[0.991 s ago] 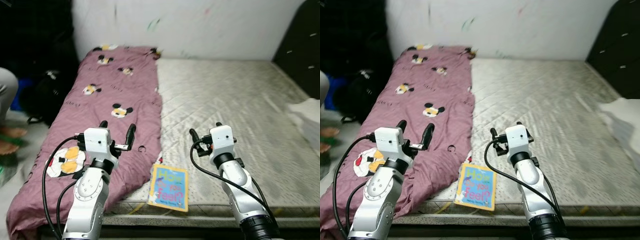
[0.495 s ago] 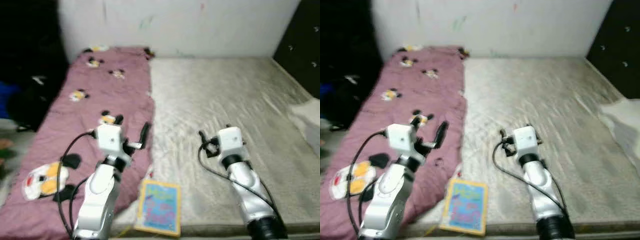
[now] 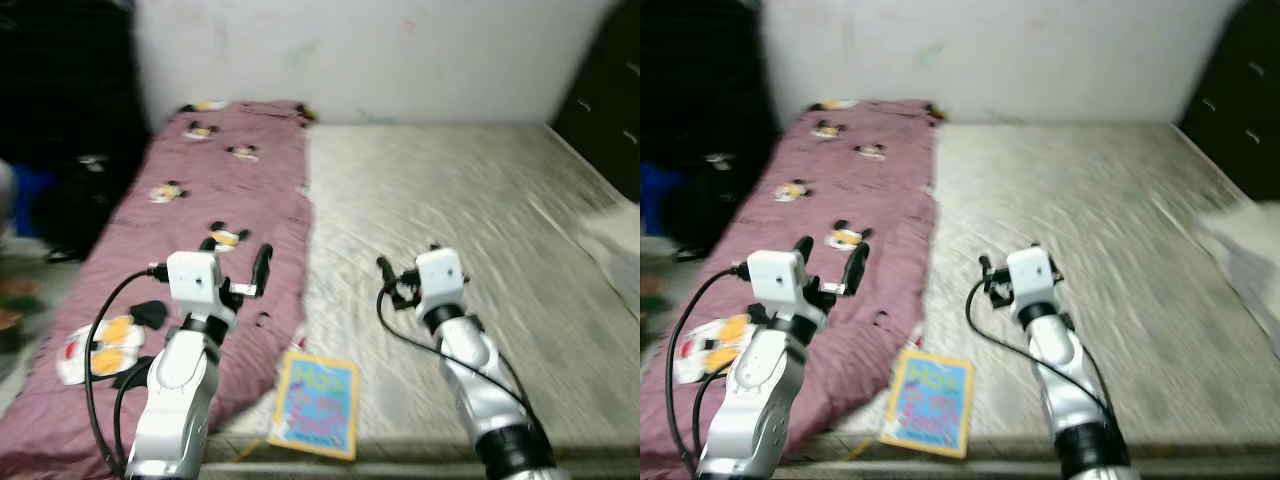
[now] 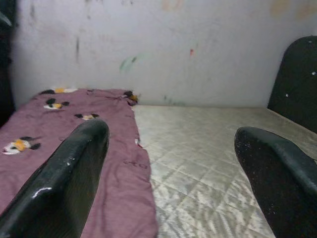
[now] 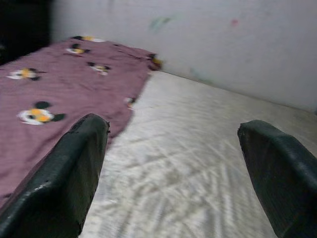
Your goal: Clean up the room
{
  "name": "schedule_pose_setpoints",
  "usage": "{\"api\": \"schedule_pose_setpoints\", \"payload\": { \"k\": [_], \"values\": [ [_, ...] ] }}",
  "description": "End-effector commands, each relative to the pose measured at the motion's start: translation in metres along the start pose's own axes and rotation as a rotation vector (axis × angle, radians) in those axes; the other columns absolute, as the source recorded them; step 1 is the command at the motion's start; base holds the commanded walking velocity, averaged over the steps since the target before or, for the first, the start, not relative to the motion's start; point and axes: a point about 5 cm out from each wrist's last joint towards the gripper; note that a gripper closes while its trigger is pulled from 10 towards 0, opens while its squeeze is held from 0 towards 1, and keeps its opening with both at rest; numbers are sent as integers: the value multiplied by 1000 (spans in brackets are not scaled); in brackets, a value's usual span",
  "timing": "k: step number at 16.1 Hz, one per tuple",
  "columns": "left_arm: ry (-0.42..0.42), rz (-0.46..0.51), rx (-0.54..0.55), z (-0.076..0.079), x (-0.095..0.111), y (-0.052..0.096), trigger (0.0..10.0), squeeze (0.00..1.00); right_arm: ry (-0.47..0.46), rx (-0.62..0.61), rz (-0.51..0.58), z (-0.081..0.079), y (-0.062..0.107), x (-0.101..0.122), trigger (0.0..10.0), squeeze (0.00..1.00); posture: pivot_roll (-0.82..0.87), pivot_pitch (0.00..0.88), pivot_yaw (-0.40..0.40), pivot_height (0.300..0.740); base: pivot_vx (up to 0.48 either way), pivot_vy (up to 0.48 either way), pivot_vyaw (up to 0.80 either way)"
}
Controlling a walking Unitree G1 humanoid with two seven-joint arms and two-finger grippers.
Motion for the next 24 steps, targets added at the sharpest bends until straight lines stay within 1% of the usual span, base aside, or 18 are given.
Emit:
{"api": "schedule_pose_setpoints", "payload": {
  "k": [1, 3, 4, 6, 7, 8, 9, 11, 12, 13, 14, 15, 16, 18, 19, 22, 24],
  "values": [
    [-1, -25, 29, -2, -3, -4, 10000, 0, -1, -5, 9, 3, -4, 2, 10000, 0, -17, 0, 0, 740, 0, 0, -400],
    [7, -11, 30, -1, -1, -2, 10000, 0, 0, -8, 15, 4, -2, 3, 10000, 0, -20, 0, -10, 740, 0, 0, 0],
    [7, -5, 66, -5, -1, 0, 10000, 0, 8, -3, 17, 4, -1, 4, 10000, 0, -20, 0, -21, 740, 0, 0, 0],
    [7, -18, 134, -10, -3, 10, 10000, 0, 17, 5, 25, 3, 1, 7, 10000, 0, -21, 0, -20, 740, 0, 0, 0],
    [17, -38, 140, -11, -5, 15, 10000, 0, 15, 4, 26, 2, 1, 8, 10000, 0, -22, 0, -18, 740, 0, 0, 0],
    [-8, -59, 139, -13, -11, 22, 10000, 0, 3, 0, 13, 1, 3, 5, 10000, 0, -27, 6, -2, 740, 0, 0, 0],
    [-20, -68, 140, -15, -12, 27, 10000, 0, -4, -11, 6, 1, 7, 4, 10000, 0, -32, 26, 9, 740, 0, 0, -800],
    [-7, -89, 128, -17, -10, 32, 10000, 0, -20, -40, 4, 2, 16, 4, 10000, 0, -56, 43, 18, 740, 0, 0, -800],
    [-12, -105, 113, -16, -13, 32, 10000, 0, -22, -46, -4, 3, 21, 3, 10000, 0, -55, 48, 13, 740, 0, 0, 0],
    [-21, -111, 104, -16, -15, 30, 10000, 0, -14, -37, -26, 4, 26, -3, 10000, 0, -59, 64, 0, 740, 0, 0, 0],
    [-21, -104, 100, -15, -13, 28, 10000, 0, -5, -29, -43, 5, 27, -6, 10000, 0, -59, 70, -12, 740, 0, 480, 0],
    [-15, -95, 115, -15, -10, 26, 10000, 0, -9, -16, -51, 8, 23, -3, 10000, 0, -51, 87, -35, 740, 0, 480, 0],
    [-12, -93, 119, -14, -9, 26, 10000, 0, -1, -3, -48, 8, 23, -2, 10000, 0, -51, 87, -35, 740, 0, 480, 0],
    [-15, -89, 138, -14, -8, 29, 10000, 0, 2, 32, -53, 2, 19, -1, 10000, 0, -27, 104, -53, 740, 0, 480, 0],
    [-8, -86, 138, -14, -6, 31, 10000, 0, -15, 34, -48, -2, 15, 3, 10000, 0, -29, 116, -54, 740, 0, 480, 0],
    [-24, -93, 121, -14, -6, 31, 10000, 0, -17, 59, -37, -9, 15, 6, 10000, 0, -27, 135, -48, 740, 0, 0, 0],
    [-31, -84, 111, -14, -3, 29, 10000, 0, -22, 50, -39, -6, 12, 6, 10000, 0, -23, 133, -44, 740, 0, 0, 0]
  ]
}}
Point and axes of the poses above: a point about 5 cm out from each wrist's last joint towards the gripper, its own y axis pointing back from the gripper into the wrist, its own x axis along the axis of the wrist's last joint, z = x × y, and after that the axes turned 4 degrees about y, right-handed
